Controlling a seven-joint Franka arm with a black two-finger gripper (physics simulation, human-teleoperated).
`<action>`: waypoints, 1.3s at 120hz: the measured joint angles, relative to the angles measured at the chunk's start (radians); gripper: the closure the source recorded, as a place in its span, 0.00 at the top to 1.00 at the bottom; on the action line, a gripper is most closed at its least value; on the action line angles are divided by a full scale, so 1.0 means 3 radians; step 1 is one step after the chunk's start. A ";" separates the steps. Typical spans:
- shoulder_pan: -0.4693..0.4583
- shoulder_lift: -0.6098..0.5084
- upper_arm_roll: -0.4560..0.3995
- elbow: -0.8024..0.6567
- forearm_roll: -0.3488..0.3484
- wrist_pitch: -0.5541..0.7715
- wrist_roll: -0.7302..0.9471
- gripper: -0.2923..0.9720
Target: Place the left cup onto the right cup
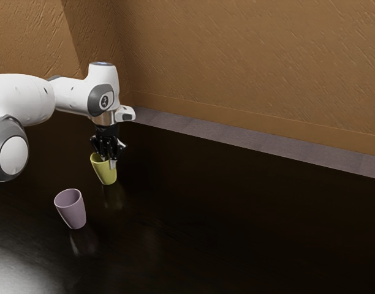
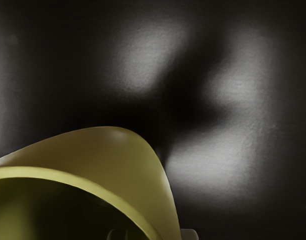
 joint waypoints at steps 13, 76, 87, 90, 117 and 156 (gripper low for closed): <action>0.0000 0.0000 0.0000 0.0000 0.0003 0.0002 0.0001 0.22; 0.0000 -0.0022 0.0005 0.0000 0.0021 0.0010 -0.0005 0.15; -0.0012 -0.0067 -0.0001 -0.0005 0.0027 0.0007 -0.0008 0.15; -0.0018 -0.0088 -0.0002 -0.0011 0.0028 0.0004 -0.0009 0.15; -0.0093 -0.0506 -0.0005 -0.0366 0.0034 -0.0014 -0.0031 0.15; -0.0214 -0.1096 -0.0001 -0.0926 0.0063 0.0008 -0.0083 0.15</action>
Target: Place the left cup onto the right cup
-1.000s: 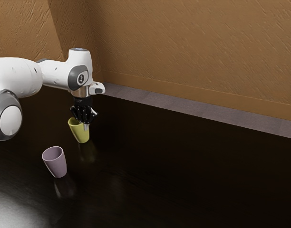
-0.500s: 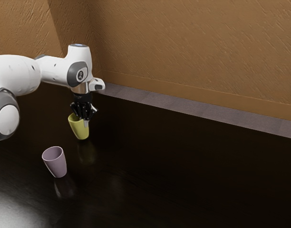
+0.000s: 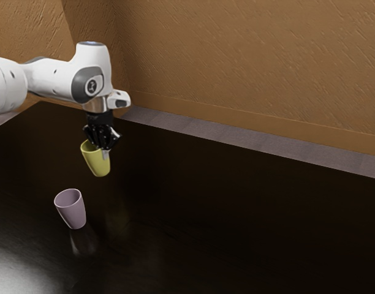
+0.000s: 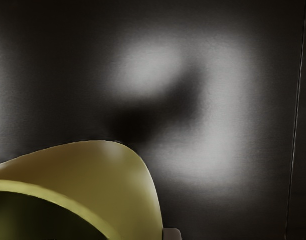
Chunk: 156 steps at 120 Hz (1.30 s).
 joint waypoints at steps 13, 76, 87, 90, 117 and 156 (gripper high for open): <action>-0.0013 -0.0137 -0.0002 -0.0103 0.0016 0.0003 -0.0019 0.15; 0.0046 -0.0818 -0.0117 -0.0768 0.0128 -0.0001 -0.0172 0.15; 0.0136 -0.0944 -0.0213 -0.0900 0.0155 -0.0004 -0.0211 0.15; 0.0186 -0.0974 -0.0265 -0.0931 0.0160 -0.0004 -0.0222 0.15; 0.0377 -0.1114 -0.0474 -0.1118 0.0179 -0.0015 -0.0319 0.15; 0.0670 -0.1273 -0.0727 -0.1337 0.0182 -0.0007 -0.0431 0.15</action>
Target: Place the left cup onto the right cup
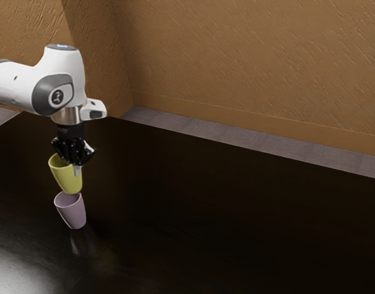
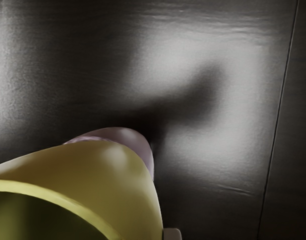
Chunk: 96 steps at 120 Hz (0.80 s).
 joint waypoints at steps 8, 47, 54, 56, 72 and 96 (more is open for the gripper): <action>0.0054 -0.0007 -0.0037 -0.0021 0.0000 0.0003 -0.0018 0.15; 0.0123 -0.0004 -0.0057 -0.0077 0.0000 0.0008 -0.0083 0.15; 0.0127 -0.0004 -0.0056 -0.0085 0.0000 0.0008 -0.0091 0.15; 0.0128 -0.0004 -0.0055 -0.0086 0.0000 0.0008 -0.0094 0.15; 0.0146 -0.0001 -0.0055 -0.0110 0.0000 0.0008 -0.0110 0.15; 0.0145 0.0013 -0.0054 -0.0117 0.0000 0.0012 -0.0128 0.15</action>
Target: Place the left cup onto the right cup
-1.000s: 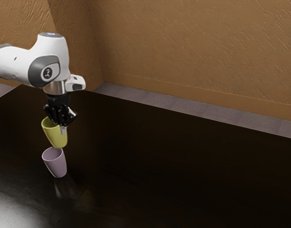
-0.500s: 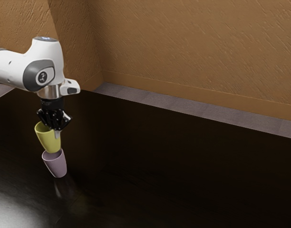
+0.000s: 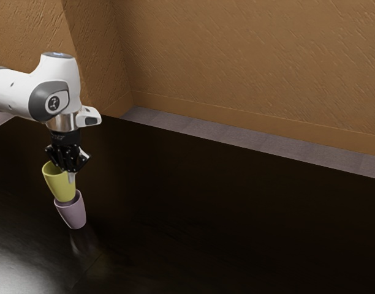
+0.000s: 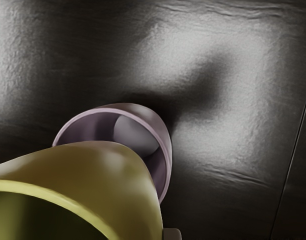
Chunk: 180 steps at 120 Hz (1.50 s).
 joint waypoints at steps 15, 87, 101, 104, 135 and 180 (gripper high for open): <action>-0.0003 0.0027 0.0000 0.0002 0.0000 0.0012 -0.0009 0.15; -0.0020 0.0164 0.0009 0.0027 0.0022 0.0081 -0.0035 0.15; -0.0024 0.0186 0.0016 0.0033 0.0023 0.0088 -0.0039 0.15; -0.0023 0.0191 0.0017 0.0035 0.0023 0.0089 -0.0039 0.15; -0.0034 0.0239 0.0037 0.0041 0.0044 0.0105 -0.0045 0.15; -0.0009 0.0310 0.0030 0.0043 0.0050 0.0139 -0.0051 0.15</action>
